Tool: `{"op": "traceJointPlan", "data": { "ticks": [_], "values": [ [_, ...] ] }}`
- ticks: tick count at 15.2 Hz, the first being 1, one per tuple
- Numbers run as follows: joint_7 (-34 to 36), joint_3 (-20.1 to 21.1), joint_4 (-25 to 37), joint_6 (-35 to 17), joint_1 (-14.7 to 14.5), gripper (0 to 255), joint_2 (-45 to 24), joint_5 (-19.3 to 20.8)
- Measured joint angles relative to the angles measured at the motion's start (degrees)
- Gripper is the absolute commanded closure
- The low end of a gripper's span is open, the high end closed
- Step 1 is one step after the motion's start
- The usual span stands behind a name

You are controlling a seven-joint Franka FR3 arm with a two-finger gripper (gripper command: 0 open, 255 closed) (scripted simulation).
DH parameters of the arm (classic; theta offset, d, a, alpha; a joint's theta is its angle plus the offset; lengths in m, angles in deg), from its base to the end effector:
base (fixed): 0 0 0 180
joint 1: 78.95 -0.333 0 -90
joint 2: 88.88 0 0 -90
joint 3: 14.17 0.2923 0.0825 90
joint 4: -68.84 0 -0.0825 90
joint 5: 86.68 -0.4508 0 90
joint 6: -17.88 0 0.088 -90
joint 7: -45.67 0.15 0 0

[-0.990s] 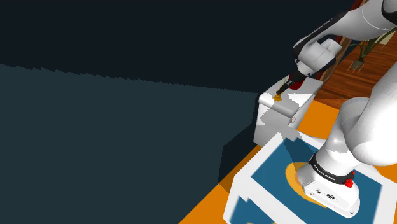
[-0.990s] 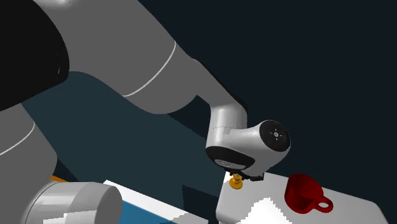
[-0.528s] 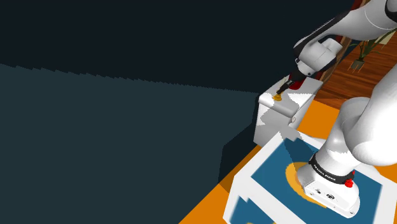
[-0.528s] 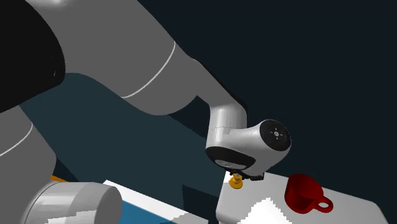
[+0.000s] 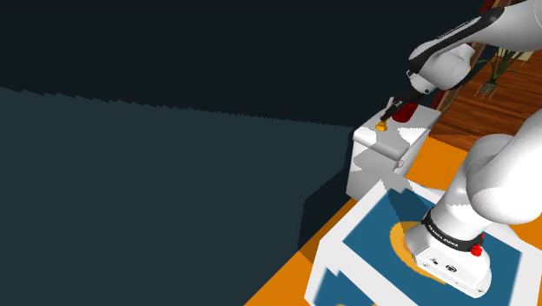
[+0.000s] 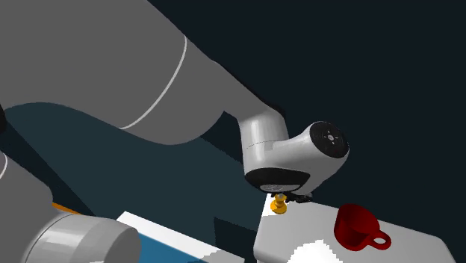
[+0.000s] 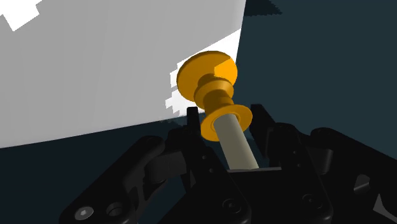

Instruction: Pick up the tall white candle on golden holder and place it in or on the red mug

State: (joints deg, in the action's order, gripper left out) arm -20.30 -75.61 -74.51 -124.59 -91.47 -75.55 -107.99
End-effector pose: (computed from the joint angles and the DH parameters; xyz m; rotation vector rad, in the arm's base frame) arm 0.3694 -0.3682 0.2242 -2.8980 -0.0151 -0.6000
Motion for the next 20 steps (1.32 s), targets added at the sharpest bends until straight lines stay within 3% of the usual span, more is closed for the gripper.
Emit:
{"op": "traceJointPlan", "data": {
  "ticks": [8, 20],
  "values": [
    [7.9, 6.7, 1.6, 4.7, 6.4, 255, 5.7, 8.1],
    [14.7, 12.5, 6.4, 13.3, 11.0, 255, 10.8, 13.6]
  ]
}}
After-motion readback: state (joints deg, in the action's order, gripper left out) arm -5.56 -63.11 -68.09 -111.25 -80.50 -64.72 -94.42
